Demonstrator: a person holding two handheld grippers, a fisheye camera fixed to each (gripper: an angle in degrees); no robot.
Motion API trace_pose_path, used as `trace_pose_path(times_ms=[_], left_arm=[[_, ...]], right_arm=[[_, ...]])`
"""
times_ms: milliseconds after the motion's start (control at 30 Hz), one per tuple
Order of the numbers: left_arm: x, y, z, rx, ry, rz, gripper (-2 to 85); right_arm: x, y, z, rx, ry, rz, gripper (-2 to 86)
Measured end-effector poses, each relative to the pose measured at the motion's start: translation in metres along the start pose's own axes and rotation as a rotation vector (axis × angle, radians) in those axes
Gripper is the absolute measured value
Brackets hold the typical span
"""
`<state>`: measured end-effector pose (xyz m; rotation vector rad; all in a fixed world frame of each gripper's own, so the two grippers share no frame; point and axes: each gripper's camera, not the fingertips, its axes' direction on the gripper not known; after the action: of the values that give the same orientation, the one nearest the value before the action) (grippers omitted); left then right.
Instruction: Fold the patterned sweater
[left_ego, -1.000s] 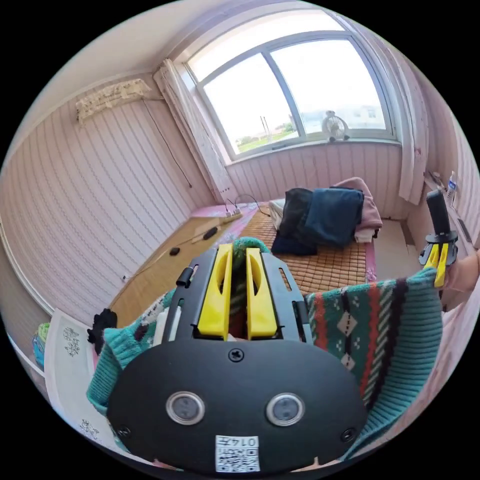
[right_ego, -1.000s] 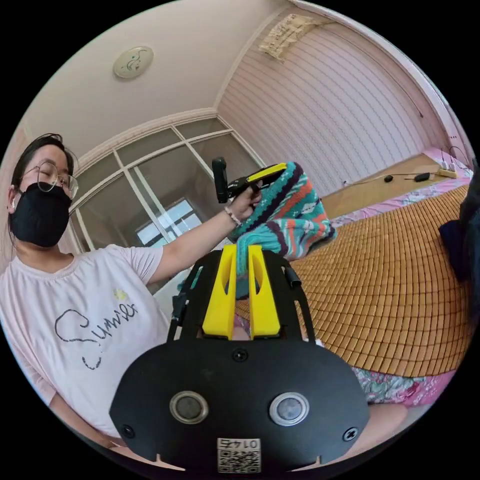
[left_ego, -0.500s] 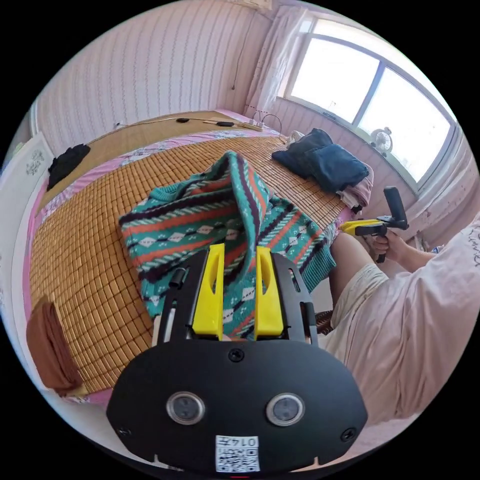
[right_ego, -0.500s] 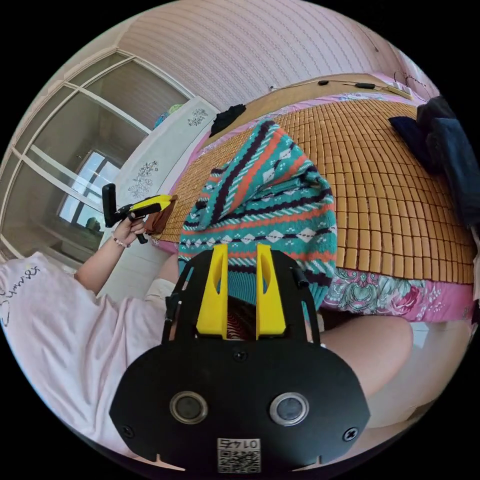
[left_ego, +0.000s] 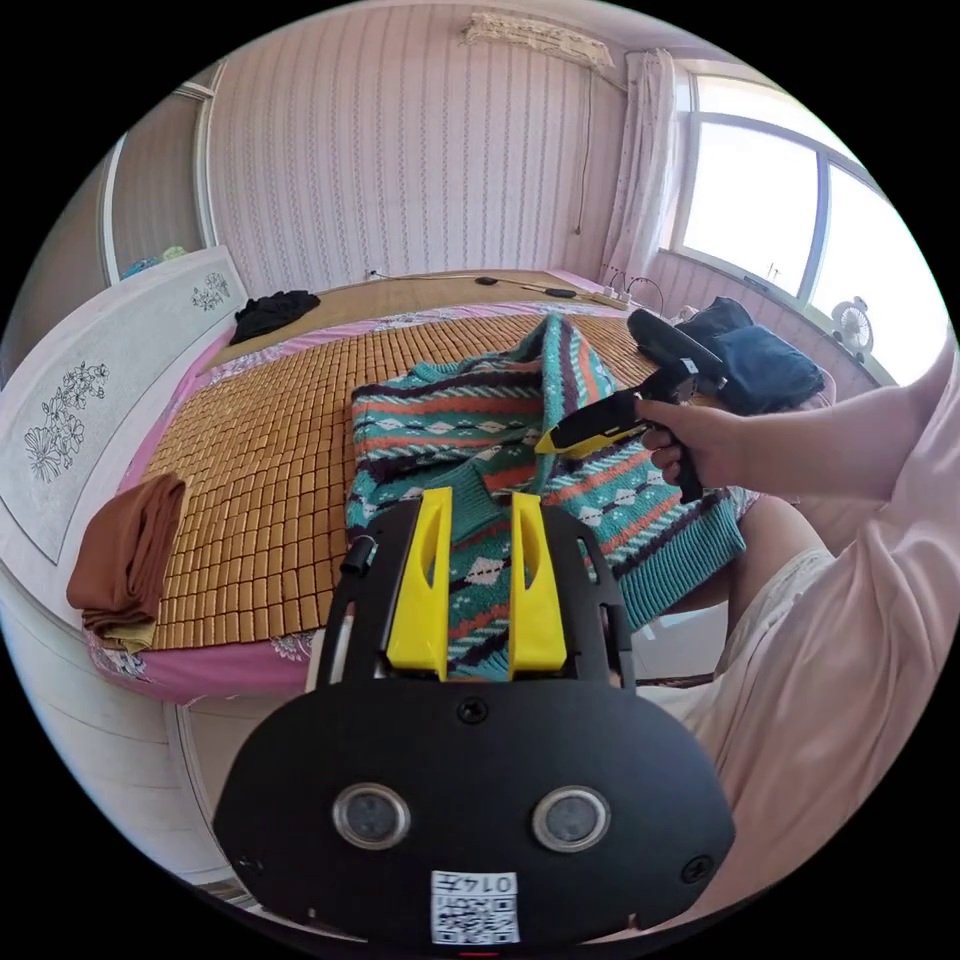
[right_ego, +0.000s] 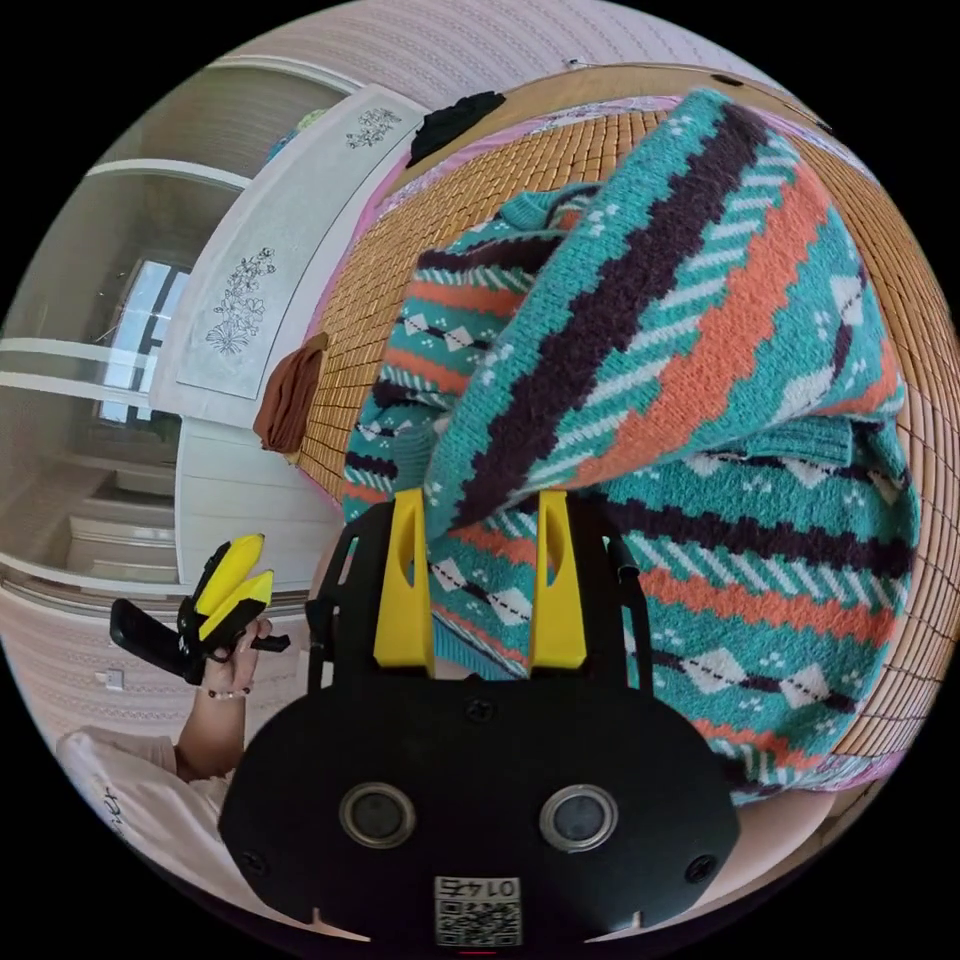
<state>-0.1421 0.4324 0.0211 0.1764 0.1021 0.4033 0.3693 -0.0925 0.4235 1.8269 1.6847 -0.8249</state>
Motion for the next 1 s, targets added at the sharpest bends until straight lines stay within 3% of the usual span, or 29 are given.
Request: trace_pose_path(times_ms=[200,367,567,667,733,800,867,1000], left_arm=[[0.013,-0.027,0.03,-0.012,0.006,0.125,10.2],[0.037,-0.07,0.081,-0.019,0.095,0.24,11.0],[0.105,-0.144,0.184,-0.068,0.225,0.368,12.8],[0.134,-0.166,0.245,-0.215,0.231,0.428,13.5],[0.141,-0.169,0.287,-0.375,0.207,0.431,12.0],[0.139,-0.173,0.288,-0.359,0.208,0.42,9.1],[0.129,-0.177,0.28,-0.336,0.212,0.38,5.9],[0.049,-0.181,0.213,-0.13,0.249,0.125,5.3]], right_arm=[[-0.005,-0.011,-0.086,0.187,-0.136,-0.096,5.7],[0.001,0.0,-0.231,0.459,0.097,-0.144,4.7],[0.021,-0.017,-0.287,0.482,0.263,-0.052,4.5],[0.019,-0.029,-0.291,0.496,0.263,-0.025,4.5],[0.018,-0.036,-0.295,0.504,0.243,-0.016,4.6],[0.019,-0.045,-0.298,0.504,0.264,0.001,5.0],[0.025,-0.057,-0.301,0.49,0.349,0.051,5.4],[0.03,-0.071,-0.309,0.514,0.515,0.141,2.3]])
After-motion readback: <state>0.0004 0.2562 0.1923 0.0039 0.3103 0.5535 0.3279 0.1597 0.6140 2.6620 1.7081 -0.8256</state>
